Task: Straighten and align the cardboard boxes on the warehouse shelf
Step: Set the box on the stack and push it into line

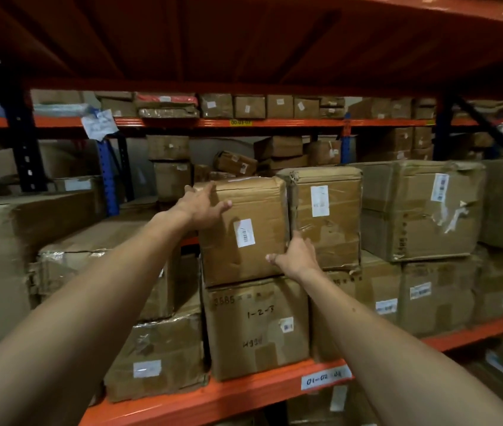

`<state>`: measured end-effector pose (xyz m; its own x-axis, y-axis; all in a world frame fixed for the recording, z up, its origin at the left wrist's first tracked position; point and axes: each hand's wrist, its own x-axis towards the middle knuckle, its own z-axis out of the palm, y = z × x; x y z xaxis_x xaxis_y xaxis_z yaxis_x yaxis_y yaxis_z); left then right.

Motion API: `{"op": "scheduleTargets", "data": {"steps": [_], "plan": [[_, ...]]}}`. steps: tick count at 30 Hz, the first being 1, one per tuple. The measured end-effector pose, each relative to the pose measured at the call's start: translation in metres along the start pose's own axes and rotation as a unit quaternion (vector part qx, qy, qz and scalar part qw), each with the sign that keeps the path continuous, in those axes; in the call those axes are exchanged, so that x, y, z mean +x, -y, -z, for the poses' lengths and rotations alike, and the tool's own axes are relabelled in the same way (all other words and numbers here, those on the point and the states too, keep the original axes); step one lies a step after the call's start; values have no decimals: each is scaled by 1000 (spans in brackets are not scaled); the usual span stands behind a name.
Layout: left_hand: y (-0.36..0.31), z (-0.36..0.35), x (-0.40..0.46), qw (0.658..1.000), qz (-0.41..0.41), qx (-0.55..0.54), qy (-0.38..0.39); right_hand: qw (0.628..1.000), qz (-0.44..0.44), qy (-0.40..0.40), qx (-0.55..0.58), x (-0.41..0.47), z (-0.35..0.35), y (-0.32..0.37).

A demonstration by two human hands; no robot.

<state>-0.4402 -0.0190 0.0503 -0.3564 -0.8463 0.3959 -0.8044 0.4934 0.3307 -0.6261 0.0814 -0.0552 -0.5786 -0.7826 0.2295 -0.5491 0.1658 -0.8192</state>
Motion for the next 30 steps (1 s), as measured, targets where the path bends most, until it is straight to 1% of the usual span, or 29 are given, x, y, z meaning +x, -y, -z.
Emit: {"op": "scheduleTargets", "data": {"steps": [5, 15, 19, 23, 26, 30], "plan": [[-6, -5, 2, 998, -1, -51, -38, 1000, 5, -15, -12, 7, -2, 0], [17, 1, -7, 990, 22, -111, -88, 996, -19, 22, 90, -1, -14, 19], [44, 9, -14, 979, 70, -174, -84, 995, 18, 27, 96, -12, -38, 25], [54, 9, -11, 973, 63, -209, -72, 989, 13, 40, 143, -7, -46, 20], [59, 7, -7, 963, 75, -251, -58, 986, 3, 83, 142, 7, -37, 25], [62, 2, -8, 939, 100, -327, -42, 986, 23, 136, 92, 23, -24, 34]]}}
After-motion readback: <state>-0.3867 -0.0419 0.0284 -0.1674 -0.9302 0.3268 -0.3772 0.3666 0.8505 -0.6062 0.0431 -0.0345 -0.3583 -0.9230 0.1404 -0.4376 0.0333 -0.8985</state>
